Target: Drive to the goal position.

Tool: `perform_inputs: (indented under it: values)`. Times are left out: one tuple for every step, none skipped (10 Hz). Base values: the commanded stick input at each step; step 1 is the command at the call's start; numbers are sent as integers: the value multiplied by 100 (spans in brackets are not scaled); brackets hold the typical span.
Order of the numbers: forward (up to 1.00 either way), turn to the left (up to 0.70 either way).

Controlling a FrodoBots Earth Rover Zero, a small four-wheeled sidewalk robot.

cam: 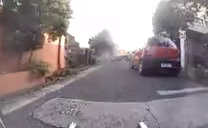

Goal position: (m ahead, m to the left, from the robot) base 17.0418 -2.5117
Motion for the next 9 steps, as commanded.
perform_inputs:
  values:
    - [70,0]
    - [70,0]
    - [70,0]
    - [70,0]
    - [70,0]
    - [70,0]
    - [70,0]
    - [70,0]
    - [70,0]
